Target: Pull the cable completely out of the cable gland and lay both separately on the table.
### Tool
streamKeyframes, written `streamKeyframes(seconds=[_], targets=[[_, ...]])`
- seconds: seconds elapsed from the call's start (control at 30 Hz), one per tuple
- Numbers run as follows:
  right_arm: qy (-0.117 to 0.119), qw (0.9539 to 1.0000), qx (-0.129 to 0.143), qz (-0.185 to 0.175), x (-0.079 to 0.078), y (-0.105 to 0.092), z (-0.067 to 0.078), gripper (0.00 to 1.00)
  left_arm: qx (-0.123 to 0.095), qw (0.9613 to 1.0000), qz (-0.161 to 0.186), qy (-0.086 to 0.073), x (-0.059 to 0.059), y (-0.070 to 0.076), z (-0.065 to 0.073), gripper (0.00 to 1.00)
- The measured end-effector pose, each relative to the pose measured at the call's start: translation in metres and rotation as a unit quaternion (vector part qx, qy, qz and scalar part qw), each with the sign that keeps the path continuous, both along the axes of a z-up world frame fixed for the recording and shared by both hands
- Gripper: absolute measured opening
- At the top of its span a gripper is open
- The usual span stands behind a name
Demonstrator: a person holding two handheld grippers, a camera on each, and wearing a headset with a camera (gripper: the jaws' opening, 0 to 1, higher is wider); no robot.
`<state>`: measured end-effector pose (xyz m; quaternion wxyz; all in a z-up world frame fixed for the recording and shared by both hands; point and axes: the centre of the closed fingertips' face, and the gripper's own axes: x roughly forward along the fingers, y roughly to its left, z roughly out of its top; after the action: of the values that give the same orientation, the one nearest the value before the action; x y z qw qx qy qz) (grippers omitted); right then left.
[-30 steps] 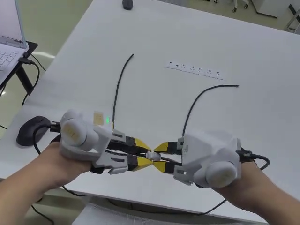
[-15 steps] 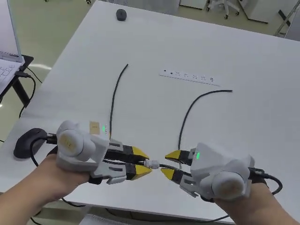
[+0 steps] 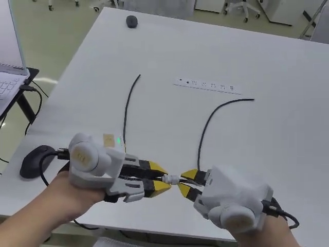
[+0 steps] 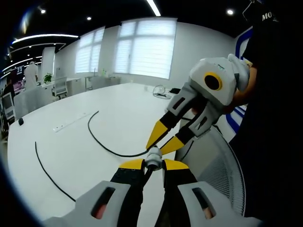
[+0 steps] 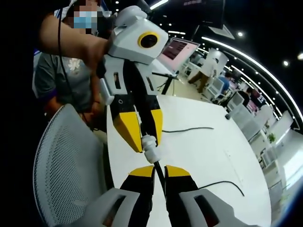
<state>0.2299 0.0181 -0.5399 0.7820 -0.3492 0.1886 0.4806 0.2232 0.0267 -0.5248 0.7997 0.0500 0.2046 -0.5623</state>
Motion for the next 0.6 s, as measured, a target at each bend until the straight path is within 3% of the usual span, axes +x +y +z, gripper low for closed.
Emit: streamKeyframes(seconds=[0.2,0.6], targets=[[-0.023,0.9997,0.005,-0.004,0.0013,-0.0003,0.0042,0.02,-0.007,1.0000,0.006,-0.001,0.0009,0.0007,0.0038,0.15],[-0.016,0.9996,0.019,-0.013,0.0055,-0.0055,0.0039,0.00,0.003,0.9999,0.010,-0.012,0.0028,-0.0035,0.0046,0.15]])
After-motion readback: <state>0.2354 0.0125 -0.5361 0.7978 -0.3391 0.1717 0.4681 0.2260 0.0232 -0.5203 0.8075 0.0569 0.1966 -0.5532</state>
